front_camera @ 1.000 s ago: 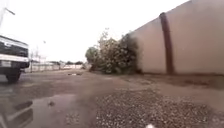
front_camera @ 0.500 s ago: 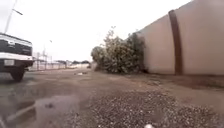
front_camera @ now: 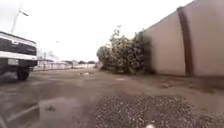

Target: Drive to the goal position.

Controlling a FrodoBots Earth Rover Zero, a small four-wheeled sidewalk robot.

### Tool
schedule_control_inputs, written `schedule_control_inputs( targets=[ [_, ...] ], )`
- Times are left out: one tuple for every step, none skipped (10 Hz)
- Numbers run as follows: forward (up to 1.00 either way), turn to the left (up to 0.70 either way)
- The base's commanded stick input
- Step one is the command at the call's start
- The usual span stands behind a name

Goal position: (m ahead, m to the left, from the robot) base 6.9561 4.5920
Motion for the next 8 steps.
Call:
schedule_control_inputs(
  targets=[
    [0.45, 0.27],
    [0.45, 0.27],
    [0.45, 0.27],
    [0.45, 0.27],
    [0.45, 0.27],
    [0.45, 0.27],
    [0.45, 0.27],
    [0.45, 0.27]
  ],
)
